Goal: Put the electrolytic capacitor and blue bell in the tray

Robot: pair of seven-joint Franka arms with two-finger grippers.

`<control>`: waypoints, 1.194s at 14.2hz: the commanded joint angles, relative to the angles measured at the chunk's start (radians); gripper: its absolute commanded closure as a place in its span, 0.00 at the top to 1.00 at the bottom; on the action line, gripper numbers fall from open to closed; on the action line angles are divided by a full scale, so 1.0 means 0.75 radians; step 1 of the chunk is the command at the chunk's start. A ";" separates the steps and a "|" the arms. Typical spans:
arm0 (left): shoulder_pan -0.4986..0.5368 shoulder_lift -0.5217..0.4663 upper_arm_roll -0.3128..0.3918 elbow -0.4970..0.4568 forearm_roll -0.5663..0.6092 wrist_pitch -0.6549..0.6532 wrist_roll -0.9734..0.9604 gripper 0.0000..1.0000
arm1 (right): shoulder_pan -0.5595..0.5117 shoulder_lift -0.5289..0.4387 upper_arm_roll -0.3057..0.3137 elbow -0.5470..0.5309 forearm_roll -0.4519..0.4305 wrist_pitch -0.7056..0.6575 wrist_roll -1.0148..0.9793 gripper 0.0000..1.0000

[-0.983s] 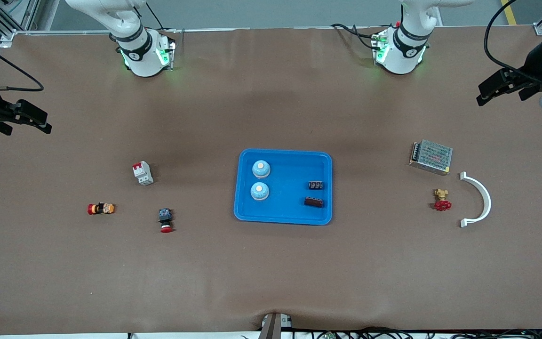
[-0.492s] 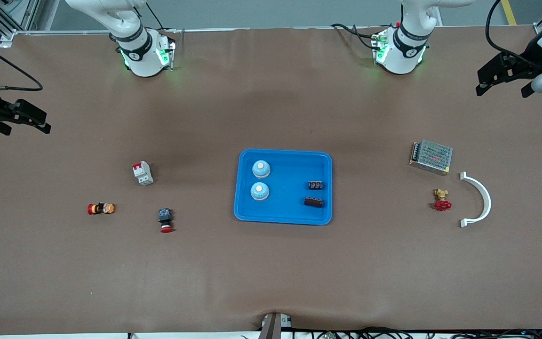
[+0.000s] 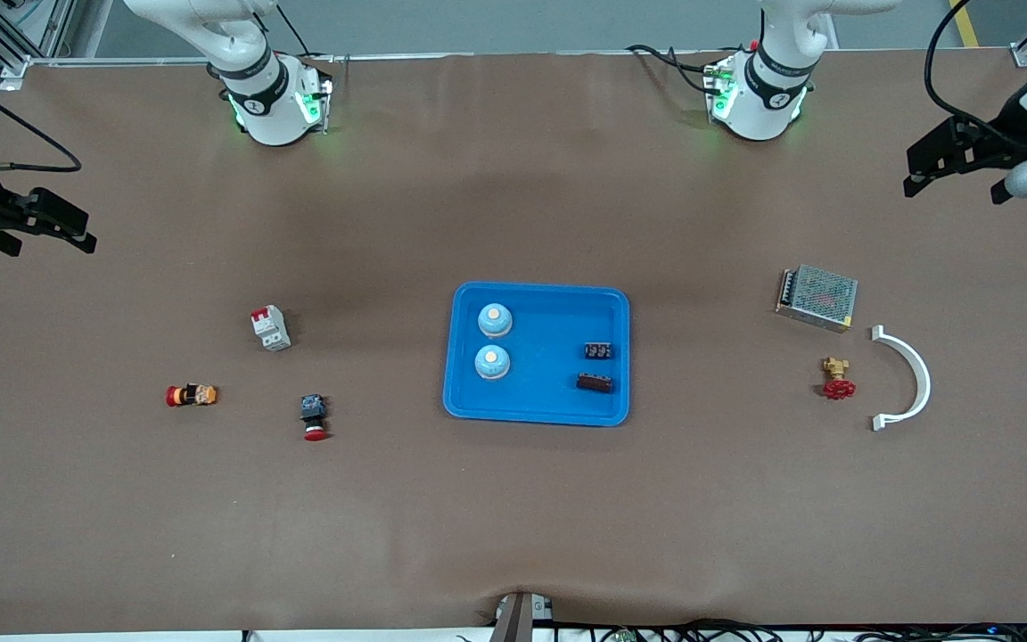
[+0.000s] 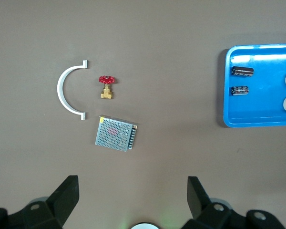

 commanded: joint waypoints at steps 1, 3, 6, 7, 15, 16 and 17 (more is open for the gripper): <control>-0.028 0.033 0.042 0.059 -0.026 -0.042 0.030 1.00 | -0.020 0.017 0.020 0.032 -0.017 -0.015 0.009 1.00; -0.020 0.058 0.042 0.084 -0.026 -0.042 0.030 1.00 | -0.018 0.017 0.020 0.032 -0.017 -0.015 0.009 1.00; -0.009 0.072 0.042 0.098 -0.024 -0.042 0.022 1.00 | -0.018 0.017 0.020 0.032 -0.017 -0.015 0.007 1.00; -0.007 0.072 0.040 0.098 -0.024 -0.042 0.016 1.00 | -0.020 0.017 0.020 0.032 -0.017 -0.015 0.007 1.00; -0.005 0.072 0.051 0.098 -0.009 -0.032 0.032 1.00 | -0.018 0.017 0.020 0.032 -0.017 -0.015 -0.004 1.00; -0.005 0.072 0.053 0.096 -0.003 -0.032 0.044 1.00 | -0.018 0.017 0.020 0.032 -0.017 -0.015 -0.004 1.00; -0.005 0.072 0.053 0.096 0.021 -0.032 0.079 1.00 | -0.020 0.017 0.020 0.032 -0.017 -0.015 -0.004 1.00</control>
